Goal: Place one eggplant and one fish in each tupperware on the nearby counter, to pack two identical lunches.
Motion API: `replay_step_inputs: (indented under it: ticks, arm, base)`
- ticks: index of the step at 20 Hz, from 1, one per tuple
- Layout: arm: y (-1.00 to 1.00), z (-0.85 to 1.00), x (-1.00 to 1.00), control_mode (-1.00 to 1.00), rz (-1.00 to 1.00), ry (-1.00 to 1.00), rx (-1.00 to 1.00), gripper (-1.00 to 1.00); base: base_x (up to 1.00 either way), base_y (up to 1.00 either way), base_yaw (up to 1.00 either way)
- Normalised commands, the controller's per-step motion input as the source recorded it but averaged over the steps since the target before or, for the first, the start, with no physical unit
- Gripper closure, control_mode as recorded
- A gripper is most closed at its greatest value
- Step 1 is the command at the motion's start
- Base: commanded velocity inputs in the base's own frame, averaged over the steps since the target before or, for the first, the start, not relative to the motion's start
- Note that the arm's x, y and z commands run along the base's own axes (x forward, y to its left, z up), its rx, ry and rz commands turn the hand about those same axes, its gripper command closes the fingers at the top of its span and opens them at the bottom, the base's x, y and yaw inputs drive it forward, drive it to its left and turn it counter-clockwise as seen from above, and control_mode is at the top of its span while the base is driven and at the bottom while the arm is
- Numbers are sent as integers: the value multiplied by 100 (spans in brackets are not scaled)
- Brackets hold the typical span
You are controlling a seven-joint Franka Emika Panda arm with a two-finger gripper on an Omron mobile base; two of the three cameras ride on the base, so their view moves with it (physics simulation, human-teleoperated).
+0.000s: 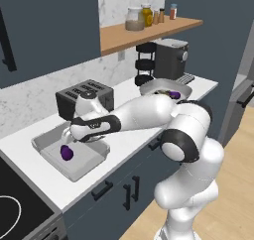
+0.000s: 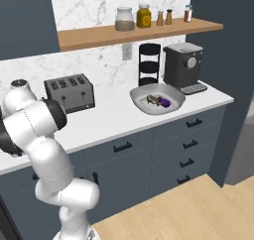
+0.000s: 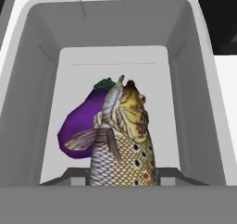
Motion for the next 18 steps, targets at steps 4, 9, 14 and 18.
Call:
replay_step_inputs:
  ticks: [4,9,14,18]
  arm:
    - [7,-21,21,-100,-1,0,0,100]
    - [17,-32,25,-100,-2,0,-3,100]
    - [25,-33,20,-100,-2,0,-5,100]
    - [20,0,26,-100,-5,0,-1,100]
  base:
    - [0,0,0]
    - [0,0,0]
    - [0,0,0]
    - [0,0,0]
